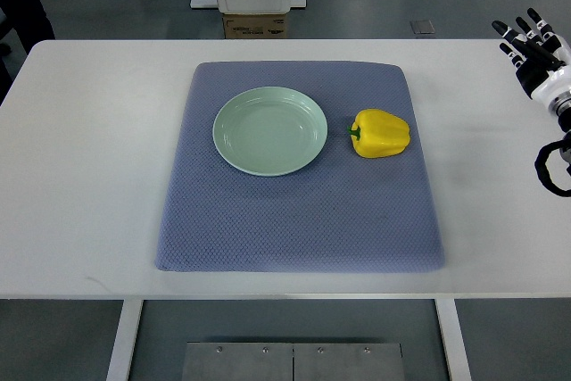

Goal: Place yellow pepper on plate with right hand
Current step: 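Move the right hand over the mat toward the yellow pepper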

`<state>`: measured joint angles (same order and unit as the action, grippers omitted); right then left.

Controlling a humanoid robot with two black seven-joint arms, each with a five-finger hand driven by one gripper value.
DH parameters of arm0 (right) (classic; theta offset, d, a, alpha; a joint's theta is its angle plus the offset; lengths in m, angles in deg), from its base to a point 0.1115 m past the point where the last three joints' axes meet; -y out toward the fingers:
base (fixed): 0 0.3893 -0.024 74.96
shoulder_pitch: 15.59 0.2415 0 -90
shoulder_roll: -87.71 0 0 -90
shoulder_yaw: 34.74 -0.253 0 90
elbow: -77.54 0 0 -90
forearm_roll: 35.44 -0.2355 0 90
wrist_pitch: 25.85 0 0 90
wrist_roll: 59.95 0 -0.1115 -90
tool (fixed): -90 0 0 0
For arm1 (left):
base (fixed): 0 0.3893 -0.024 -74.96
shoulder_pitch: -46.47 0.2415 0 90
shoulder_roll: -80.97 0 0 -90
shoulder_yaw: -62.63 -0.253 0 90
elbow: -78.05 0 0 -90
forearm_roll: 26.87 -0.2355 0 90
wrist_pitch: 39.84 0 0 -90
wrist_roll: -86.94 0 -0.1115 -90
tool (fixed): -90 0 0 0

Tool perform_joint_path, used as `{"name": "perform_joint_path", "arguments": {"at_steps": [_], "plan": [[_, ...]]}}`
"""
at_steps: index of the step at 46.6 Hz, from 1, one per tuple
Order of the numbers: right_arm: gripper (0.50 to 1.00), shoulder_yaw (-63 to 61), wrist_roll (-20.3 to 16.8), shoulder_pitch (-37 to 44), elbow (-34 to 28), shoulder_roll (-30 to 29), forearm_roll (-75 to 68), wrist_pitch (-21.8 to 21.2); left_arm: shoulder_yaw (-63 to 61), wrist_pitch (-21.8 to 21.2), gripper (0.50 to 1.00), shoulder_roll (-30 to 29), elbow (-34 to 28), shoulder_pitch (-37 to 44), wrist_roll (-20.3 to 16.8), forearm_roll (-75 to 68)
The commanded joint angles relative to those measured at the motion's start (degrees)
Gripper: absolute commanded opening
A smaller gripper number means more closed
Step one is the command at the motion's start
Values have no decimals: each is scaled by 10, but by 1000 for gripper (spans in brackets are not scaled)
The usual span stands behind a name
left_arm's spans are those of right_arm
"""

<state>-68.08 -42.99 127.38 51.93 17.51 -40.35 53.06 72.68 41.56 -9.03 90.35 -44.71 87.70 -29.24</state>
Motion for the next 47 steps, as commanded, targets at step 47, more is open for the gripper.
{"name": "perform_joint_path", "arguments": {"at_steps": [47], "plan": [[1000, 394, -7, 266, -281, 146, 373, -71, 0, 0, 1000, 0, 0, 0, 0, 0]]}}
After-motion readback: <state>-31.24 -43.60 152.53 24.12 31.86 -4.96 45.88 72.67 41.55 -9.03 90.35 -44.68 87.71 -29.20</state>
